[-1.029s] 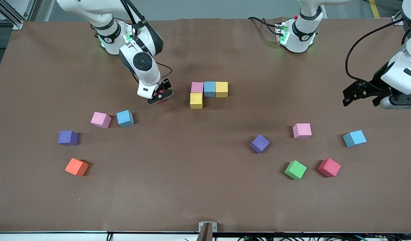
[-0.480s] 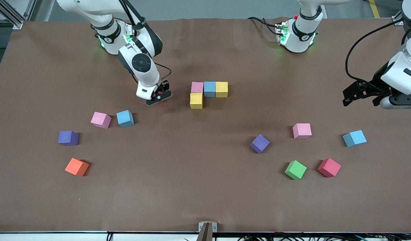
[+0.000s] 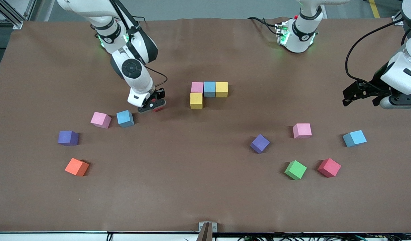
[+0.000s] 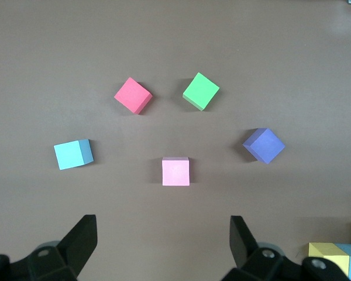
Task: Arrange 11 blocks into digit 3
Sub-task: 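Carry the pink cube with the right gripper to below the yellow cube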
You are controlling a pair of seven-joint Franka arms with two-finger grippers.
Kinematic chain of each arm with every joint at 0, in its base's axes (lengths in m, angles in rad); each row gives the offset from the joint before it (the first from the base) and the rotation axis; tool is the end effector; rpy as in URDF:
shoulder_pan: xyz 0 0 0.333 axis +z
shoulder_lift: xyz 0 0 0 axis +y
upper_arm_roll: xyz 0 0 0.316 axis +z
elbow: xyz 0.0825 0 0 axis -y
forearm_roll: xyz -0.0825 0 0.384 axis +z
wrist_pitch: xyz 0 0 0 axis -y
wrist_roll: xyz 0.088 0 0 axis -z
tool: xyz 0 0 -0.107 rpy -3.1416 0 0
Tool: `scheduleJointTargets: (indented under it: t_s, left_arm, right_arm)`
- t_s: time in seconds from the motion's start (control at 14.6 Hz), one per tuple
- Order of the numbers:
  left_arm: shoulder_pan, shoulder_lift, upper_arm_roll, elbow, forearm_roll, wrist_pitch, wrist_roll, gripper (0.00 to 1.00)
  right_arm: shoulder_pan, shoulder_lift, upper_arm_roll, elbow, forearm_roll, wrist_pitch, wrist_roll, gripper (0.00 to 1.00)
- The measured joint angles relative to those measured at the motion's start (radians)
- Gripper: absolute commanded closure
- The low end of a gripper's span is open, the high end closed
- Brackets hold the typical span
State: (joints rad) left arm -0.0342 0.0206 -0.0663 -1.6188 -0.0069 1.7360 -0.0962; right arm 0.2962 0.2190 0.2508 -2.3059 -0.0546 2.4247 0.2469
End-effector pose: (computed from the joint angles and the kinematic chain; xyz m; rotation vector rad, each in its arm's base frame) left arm 0.5727 -0.0580 0.6052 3.1204 -0.0053 0.1489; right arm 0.4400 0.2697 0.2463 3.0763 0.5276 -0.1451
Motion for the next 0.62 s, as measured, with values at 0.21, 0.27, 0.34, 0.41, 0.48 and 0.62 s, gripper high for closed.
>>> scheduleJointTargets:
  t_s: [0.21, 0.27, 0.34, 0.41, 0.48, 0.62]
  left_arm:
    - [0.000, 0.000, 0.000, 0.000, 0.000, 0.000, -0.002, 0.00]
    - [0.000, 0.000, 0.000, 0.003, 0.000, 0.003, -0.006, 0.00]
    - [0.000, 0.000, 0.000, 0.008, 0.000, 0.005, -0.010, 0.00]
    - [0.000, 0.000, -0.001, 0.012, 0.000, 0.005, -0.014, 0.00]
    - [-0.001, 0.001, -0.002, 0.012, 0.000, 0.005, -0.019, 0.00]
    - [-0.001, 0.007, -0.008, 0.013, 0.000, 0.008, -0.024, 0.00]
  right_arm:
    - [-0.002, 0.036, -0.007, 0.195, 0.003, -0.165, 0.057, 0.55]
    - [-0.001, 0.065, -0.007, 0.268, 0.005, -0.206, 0.075, 0.55]
    - [-0.001, 0.099, -0.009, 0.334, 0.006, -0.230, 0.093, 0.55]
    - [0.000, 0.136, -0.011, 0.390, 0.013, -0.245, 0.112, 0.55]
    - [0.002, 0.176, -0.012, 0.441, 0.023, -0.252, 0.136, 0.55]
    - [0.015, 0.259, -0.012, 0.535, 0.039, -0.269, 0.195, 0.55]
